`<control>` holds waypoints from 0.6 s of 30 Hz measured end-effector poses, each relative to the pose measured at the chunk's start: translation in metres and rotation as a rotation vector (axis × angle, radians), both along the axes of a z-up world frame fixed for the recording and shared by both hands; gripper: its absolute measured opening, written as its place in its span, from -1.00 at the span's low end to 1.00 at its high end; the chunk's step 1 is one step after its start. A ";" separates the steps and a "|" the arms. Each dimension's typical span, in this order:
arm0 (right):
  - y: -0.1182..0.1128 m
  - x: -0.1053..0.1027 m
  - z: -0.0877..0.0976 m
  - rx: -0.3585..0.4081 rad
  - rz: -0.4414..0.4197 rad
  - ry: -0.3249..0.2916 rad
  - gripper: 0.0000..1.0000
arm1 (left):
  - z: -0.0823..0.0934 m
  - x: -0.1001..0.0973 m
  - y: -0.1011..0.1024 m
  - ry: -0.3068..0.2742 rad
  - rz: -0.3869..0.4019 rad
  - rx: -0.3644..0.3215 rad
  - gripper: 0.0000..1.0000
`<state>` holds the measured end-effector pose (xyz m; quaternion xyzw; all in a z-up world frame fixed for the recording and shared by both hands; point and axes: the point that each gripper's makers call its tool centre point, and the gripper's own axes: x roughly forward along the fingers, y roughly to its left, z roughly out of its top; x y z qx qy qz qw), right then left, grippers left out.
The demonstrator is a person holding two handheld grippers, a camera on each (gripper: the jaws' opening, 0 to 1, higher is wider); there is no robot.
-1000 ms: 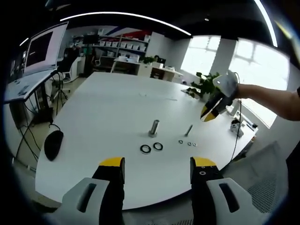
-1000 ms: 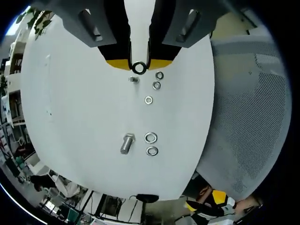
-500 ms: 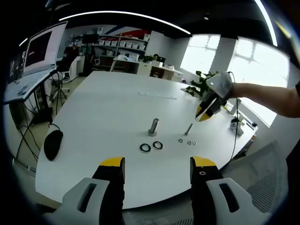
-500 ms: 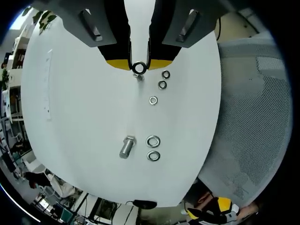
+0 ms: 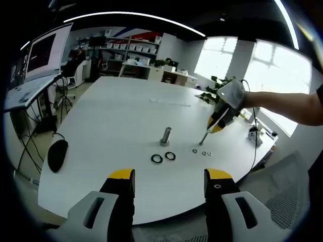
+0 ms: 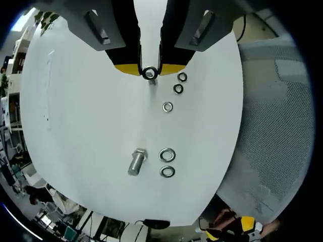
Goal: Place the washer onto the threaded stud by aligning its center hole with the stud, sliding it down to the base, and recovering from edge contact or off-axis alignment until the washer reaches the visible bottom stop.
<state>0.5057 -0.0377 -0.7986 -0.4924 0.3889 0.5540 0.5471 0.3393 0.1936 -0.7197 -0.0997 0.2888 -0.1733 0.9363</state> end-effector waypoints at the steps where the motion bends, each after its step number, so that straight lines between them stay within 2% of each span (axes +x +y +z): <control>1: 0.000 0.000 0.000 -0.002 0.002 -0.001 -0.72 | 0.000 0.000 0.000 0.000 0.000 0.000 0.08; 18: -0.003 0.003 -0.012 -0.016 -0.015 0.024 -0.72 | -0.001 0.000 0.000 0.006 0.002 -0.002 0.08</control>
